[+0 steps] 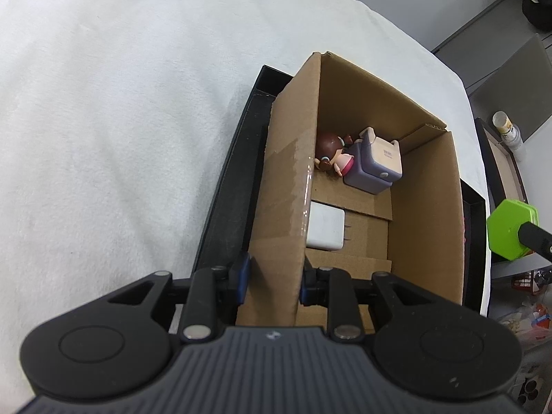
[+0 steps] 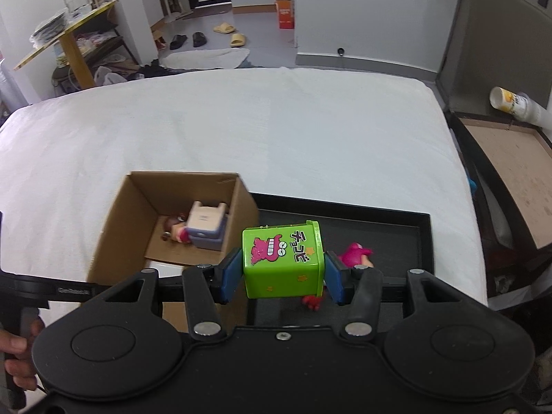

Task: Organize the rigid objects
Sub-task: 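Carry the green cube box into the cardboard box and open the right tool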

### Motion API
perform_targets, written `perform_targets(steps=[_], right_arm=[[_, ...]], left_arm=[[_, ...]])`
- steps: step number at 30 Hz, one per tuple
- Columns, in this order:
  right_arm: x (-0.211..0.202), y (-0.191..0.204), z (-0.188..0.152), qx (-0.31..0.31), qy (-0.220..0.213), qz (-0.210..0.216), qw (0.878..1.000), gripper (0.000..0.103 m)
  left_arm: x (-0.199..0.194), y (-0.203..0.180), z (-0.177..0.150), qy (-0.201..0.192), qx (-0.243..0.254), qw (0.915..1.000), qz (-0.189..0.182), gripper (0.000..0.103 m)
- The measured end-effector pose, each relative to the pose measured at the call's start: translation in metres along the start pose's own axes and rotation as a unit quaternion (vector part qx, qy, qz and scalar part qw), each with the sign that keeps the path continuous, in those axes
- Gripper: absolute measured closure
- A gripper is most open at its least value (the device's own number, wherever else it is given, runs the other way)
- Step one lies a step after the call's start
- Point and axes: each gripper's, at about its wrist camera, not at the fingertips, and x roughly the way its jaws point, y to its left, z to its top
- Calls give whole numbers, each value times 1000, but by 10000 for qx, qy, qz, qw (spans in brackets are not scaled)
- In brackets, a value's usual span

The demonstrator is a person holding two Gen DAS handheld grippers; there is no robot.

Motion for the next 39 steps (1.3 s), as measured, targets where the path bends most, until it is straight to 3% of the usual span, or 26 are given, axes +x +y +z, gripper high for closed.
perform_targets(steps=[22, 30, 39], right_arm=[[21, 71, 10, -493, 73, 458, 9977, 53], [32, 78, 7, -475, 106, 395, 9980, 51], [17, 52, 3, -197, 97, 336, 9992, 51]], left_arm=[[2, 1, -1, 23, 28, 9999, -98, 76], [3, 3, 0, 46, 28, 9999, -138, 75], [3, 3, 0, 44, 34, 9999, -155, 75]])
